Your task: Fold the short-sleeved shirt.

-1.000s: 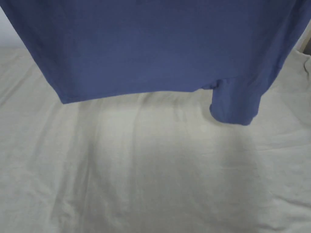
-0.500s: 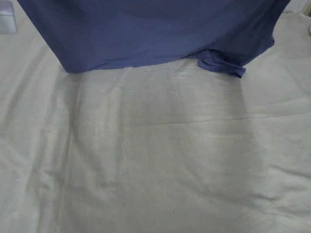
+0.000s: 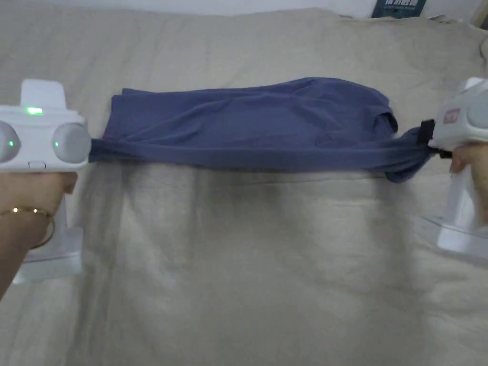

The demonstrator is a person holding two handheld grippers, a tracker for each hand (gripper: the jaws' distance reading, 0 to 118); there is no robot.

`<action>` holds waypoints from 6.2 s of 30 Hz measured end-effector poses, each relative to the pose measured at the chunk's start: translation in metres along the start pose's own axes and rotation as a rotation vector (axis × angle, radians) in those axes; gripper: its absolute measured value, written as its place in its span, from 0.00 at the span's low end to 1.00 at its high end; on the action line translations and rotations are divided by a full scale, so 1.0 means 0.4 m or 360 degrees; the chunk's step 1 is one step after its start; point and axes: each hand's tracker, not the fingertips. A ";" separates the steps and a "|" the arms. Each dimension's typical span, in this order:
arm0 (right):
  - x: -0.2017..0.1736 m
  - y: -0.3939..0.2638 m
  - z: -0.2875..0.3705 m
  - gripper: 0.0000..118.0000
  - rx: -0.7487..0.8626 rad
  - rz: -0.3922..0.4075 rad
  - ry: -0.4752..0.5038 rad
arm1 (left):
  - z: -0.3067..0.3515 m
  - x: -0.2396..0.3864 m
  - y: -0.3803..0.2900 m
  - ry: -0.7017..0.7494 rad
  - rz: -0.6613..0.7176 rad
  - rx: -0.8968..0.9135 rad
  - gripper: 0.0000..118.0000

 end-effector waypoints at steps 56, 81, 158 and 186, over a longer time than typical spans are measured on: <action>0.445 -0.587 0.645 0.96 0.0131 0.0273 0.0143 | 0.658 -0.427 -0.545 -0.0327 0.0265 0.0003 1.00; 0.283 -0.714 0.820 0.09 0.0983 0.0110 0.0391 | 0.841 -0.273 -0.563 -0.0476 0.0289 0.0783 0.06; 0.388 -0.694 0.486 0.03 -0.0053 0.0091 0.0304 | 0.534 -0.260 -0.686 -0.0599 -0.0077 -0.0489 0.00; 0.242 -0.276 0.305 0.03 -0.0067 0.0036 0.0186 | 0.380 -0.183 -0.254 -0.0431 0.0328 -0.0103 0.00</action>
